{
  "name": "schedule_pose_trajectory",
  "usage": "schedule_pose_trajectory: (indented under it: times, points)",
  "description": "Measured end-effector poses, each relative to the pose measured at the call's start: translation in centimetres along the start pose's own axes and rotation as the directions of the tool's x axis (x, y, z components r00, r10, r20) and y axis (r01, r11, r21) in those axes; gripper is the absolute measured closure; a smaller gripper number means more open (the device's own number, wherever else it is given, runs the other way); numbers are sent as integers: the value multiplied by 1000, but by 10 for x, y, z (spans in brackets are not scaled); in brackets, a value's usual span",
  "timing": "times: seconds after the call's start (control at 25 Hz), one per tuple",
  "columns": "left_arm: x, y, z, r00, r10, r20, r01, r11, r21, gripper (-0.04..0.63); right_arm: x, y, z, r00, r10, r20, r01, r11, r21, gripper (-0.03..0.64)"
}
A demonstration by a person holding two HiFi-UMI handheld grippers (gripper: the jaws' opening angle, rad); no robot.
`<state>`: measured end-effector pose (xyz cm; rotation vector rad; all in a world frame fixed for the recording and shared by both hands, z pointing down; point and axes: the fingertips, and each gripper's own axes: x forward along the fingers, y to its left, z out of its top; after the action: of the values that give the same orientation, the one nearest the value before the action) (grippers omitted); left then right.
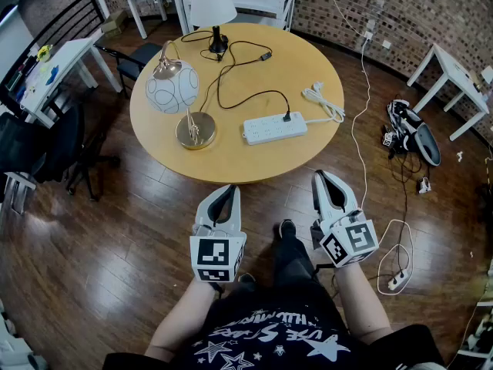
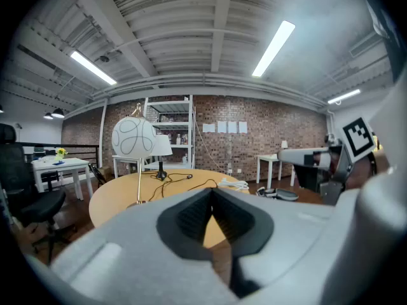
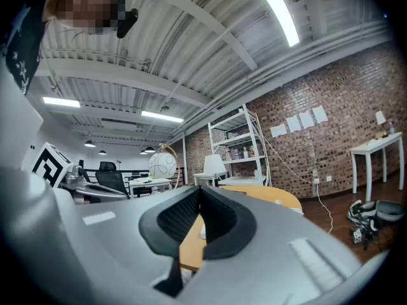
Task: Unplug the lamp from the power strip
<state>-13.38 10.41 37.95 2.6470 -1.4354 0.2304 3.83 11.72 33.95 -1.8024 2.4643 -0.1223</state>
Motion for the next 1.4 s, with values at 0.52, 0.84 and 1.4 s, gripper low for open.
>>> schedule_pose_trajectory:
  times: [0.52, 0.84, 1.4]
  points:
    - [128, -10, 10, 997, 78, 1, -78, 997, -19, 591, 94, -104, -17, 995, 83, -46, -84, 996, -10, 609]
    - [203, -9, -4, 983, 169, -74, -166, 985, 48, 591, 137, -158, -41, 977, 177, -120, -179, 984, -10, 608]
    - [271, -5, -76, 941, 140, -309, -123, 990, 75, 591, 190, -158, -104, 921, 218, -324, -242, 970, -37, 609]
